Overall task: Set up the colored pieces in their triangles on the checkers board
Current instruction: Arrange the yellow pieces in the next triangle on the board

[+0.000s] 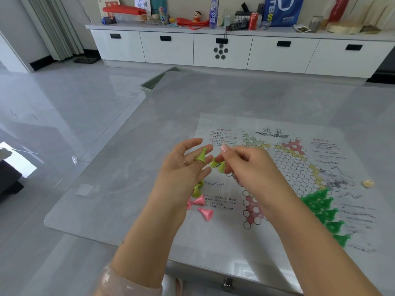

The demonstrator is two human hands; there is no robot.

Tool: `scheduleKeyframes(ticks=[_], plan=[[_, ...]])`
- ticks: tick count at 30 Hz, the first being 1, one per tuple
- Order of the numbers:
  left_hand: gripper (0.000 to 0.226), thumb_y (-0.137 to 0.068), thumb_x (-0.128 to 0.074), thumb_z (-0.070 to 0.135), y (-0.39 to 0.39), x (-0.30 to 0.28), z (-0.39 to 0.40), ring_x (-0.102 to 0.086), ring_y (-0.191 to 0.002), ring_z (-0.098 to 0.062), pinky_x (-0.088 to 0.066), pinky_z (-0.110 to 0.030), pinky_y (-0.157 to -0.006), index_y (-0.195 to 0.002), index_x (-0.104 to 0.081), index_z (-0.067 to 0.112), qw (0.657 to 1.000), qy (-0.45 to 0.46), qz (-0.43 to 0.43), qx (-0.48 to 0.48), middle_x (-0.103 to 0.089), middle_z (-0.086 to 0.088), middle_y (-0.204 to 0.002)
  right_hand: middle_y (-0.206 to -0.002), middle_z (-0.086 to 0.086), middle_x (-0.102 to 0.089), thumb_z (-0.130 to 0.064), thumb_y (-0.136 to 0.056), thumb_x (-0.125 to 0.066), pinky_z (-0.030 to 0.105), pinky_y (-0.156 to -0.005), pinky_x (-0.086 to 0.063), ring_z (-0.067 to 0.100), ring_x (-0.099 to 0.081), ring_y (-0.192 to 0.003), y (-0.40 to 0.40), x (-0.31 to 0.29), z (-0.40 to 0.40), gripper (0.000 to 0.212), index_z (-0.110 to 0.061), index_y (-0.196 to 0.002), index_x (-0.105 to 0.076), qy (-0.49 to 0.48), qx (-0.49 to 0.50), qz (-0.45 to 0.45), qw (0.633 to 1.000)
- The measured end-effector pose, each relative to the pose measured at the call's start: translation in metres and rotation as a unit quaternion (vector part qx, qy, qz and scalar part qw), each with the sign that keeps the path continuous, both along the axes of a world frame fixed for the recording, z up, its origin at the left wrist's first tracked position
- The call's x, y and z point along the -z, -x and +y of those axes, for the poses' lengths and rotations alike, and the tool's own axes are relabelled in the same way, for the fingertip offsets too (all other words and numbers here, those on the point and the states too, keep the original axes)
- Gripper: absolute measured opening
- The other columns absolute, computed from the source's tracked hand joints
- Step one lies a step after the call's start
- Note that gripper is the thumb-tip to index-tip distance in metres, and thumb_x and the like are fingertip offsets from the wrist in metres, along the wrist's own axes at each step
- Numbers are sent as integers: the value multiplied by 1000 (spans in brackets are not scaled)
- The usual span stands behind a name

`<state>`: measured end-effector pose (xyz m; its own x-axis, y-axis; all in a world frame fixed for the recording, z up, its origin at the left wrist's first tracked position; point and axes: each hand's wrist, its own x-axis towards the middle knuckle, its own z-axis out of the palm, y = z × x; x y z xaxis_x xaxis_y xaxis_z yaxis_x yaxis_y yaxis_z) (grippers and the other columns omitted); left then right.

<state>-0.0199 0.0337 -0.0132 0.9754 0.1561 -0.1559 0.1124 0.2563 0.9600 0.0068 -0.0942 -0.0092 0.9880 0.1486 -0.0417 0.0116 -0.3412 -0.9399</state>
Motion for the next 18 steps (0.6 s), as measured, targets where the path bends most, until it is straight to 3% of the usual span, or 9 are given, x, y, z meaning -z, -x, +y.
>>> scheduleKeyframes(ticks=[2,4,8,10,12,14,18], plan=[[41,-91,-44,-3,2,3,-4,-64,-100,-7,-50,-22,-85,-112,-55,31,994,-103,-22,21,-70,13,-104,-55,-12,-59,-40,-86,-54,21,-56,-38,-7,-49,-46,4,3,1,27,-25,-69,-70,-34,-17,40,998],[46,-92,-42,0,2,5,-8,-61,-100,-6,-46,-21,-87,-112,-52,41,984,-169,-37,42,-67,19,-109,-54,-14,-59,-32,-85,-58,19,-53,-40,-5,-48,-48,5,5,0,22,-22,-68,-68,-73,-27,58,995],[52,-91,-38,-5,0,4,-14,-51,-86,-14,-42,-6,-64,-122,-47,37,974,-209,-53,74,-60,17,-120,-54,-13,-61,-21,-83,-62,11,-47,-41,-4,-49,-48,3,6,-6,16,-22,-69,-67,-103,-26,46,993],[53,-89,-35,-8,0,2,-17,-57,-89,-8,-44,-7,-70,-121,-47,33,976,-203,-52,66,-57,14,-119,-58,-12,-64,-21,-83,-63,11,-48,-42,-5,-51,-50,0,7,-11,13,-23,-71,-68,-98,-2,19,995],[49,-87,-34,-7,0,0,-18,-58,-98,0,-47,-13,-80,-111,-51,32,981,-191,-39,21,-57,13,-113,-67,-11,-66,-23,-83,-62,14,-56,-46,-3,-56,-58,-7,11,-20,10,-25,-75,-66,-42,66,-30,996],[42,-87,-35,-5,-3,-1,-16,-60,-91,-2,-48,-18,-79,-98,-56,31,986,-161,-20,-28,-60,10,-103,-76,-6,-67,-22,-85,-59,19,-63,-44,4,-58,-66,-14,17,-26,9,-21,-80,-66,66,136,-76,986],[35,-88,-38,-2,-5,-2,-9,-61,-81,-6,-48,-18,-72,-89,-60,26,986,-155,-6,-54,-62,8,-92,-75,-1,-64,-17,-87,-57,17,-57,-40,10,-56,-66,-18,34,-23,14,-11,-77,-64,213,137,-99,962]])
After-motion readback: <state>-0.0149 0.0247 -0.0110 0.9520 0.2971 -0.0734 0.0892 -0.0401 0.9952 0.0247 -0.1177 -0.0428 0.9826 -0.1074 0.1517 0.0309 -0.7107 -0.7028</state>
